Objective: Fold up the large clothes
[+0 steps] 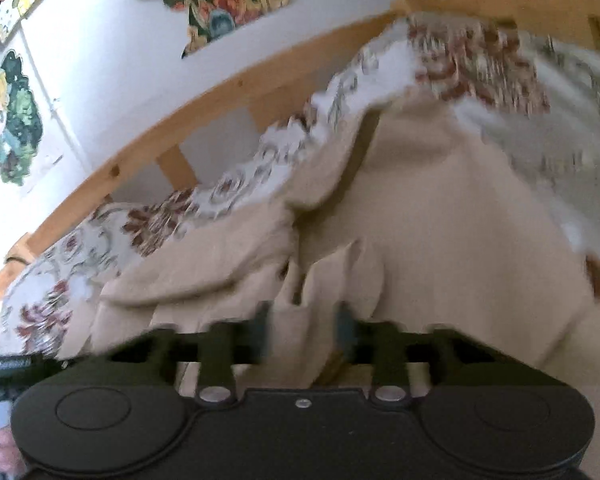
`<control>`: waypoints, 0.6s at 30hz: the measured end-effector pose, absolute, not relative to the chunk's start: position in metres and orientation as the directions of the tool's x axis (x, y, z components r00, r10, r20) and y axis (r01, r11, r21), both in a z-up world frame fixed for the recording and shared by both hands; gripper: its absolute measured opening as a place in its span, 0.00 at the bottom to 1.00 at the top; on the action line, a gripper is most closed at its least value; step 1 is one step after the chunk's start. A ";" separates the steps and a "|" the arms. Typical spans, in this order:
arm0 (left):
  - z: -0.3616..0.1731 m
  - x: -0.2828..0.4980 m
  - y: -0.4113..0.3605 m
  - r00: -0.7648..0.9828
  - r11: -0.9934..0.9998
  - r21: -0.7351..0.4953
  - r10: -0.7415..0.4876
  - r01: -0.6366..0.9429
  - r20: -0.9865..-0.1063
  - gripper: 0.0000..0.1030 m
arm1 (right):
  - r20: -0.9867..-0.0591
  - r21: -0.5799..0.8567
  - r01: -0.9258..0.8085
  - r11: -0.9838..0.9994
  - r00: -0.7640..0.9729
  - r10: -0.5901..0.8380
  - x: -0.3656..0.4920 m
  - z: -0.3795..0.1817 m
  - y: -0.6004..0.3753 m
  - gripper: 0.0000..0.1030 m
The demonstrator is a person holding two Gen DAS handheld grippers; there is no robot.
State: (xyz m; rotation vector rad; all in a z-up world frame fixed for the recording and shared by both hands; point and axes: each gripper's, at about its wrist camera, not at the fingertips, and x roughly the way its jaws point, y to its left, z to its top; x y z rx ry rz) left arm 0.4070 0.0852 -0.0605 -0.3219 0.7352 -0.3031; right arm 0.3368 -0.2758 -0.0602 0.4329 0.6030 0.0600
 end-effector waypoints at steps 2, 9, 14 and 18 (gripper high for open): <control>-0.060 0.413 0.073 0.717 0.927 -0.333 -0.351 0.173 -0.603 0.10 | -0.491 0.333 0.041 0.942 0.860 0.136 0.343 -0.051 -0.267 0.17; -0.067 0.409 0.066 0.708 0.936 -0.306 -0.336 0.176 -0.622 0.18 | -0.518 0.129 0.048 0.991 0.855 0.026 0.367 -0.068 -0.254 0.22; -0.049 0.387 0.081 0.767 0.939 -0.287 -0.326 0.192 -0.553 0.54 | -0.461 0.073 0.079 0.994 0.887 -0.037 0.346 -0.055 -0.258 0.53; -0.033 0.400 0.065 0.814 0.948 -0.259 -0.294 0.183 -0.501 0.68 | -0.385 -0.038 0.035 0.999 0.922 -0.047 0.350 -0.041 -0.239 0.78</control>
